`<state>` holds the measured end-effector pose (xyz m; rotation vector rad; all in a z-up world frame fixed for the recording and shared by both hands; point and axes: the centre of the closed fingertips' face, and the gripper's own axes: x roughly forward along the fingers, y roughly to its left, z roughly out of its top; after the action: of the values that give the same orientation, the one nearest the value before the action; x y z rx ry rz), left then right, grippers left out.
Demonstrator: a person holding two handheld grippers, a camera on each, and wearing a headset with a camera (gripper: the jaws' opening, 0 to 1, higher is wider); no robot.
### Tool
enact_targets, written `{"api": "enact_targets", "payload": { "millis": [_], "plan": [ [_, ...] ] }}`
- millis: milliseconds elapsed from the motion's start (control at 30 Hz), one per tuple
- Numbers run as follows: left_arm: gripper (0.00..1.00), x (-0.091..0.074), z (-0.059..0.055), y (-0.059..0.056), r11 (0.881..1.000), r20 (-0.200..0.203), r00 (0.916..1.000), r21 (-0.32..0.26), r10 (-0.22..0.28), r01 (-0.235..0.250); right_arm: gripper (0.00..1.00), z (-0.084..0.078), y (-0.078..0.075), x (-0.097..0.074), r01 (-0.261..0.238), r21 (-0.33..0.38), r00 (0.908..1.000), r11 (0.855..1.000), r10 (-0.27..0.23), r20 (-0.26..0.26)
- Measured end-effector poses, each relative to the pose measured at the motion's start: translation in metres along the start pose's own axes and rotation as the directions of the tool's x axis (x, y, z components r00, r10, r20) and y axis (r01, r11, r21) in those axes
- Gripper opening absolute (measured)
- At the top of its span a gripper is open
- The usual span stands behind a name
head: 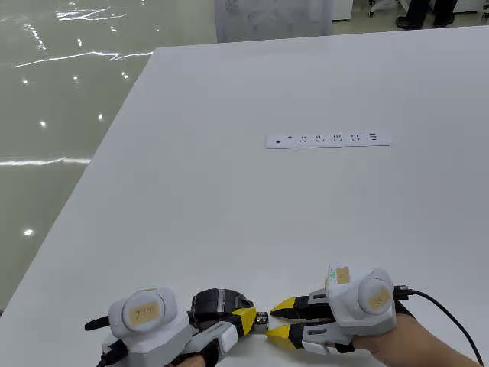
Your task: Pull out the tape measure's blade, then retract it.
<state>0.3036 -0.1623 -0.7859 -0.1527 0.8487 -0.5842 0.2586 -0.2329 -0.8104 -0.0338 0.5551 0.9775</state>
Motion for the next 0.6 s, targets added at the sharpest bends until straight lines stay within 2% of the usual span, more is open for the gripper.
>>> {"api": "enact_targets", "payload": {
  "millis": [200,333,467,600],
  "plan": [
    [0.67,-0.005,0.007,0.001,0.999,0.004,0.9997,0.028,-0.023,0.023,0.25,0.004,0.000,-0.007,0.013,0.012,0.9999,1.000,-0.013,0.007],
    [0.67,-0.010,0.011,0.001,0.999,0.006,0.9989,0.021,-0.046,0.046,0.28,0.006,0.002,-0.012,0.018,0.015,0.9998,1.000,-0.018,0.009],
    [0.67,-0.016,0.015,-0.001,0.997,0.012,0.9976,0.048,-0.068,0.067,0.30,0.008,0.001,-0.019,0.031,0.020,0.9995,0.999,-0.031,0.011],
    [0.68,-0.021,0.020,0.005,0.997,0.025,0.9972,0.041,-0.071,0.070,0.33,0.010,0.004,-0.026,0.030,0.013,0.9995,0.999,-0.030,0.006]
  ]
}}
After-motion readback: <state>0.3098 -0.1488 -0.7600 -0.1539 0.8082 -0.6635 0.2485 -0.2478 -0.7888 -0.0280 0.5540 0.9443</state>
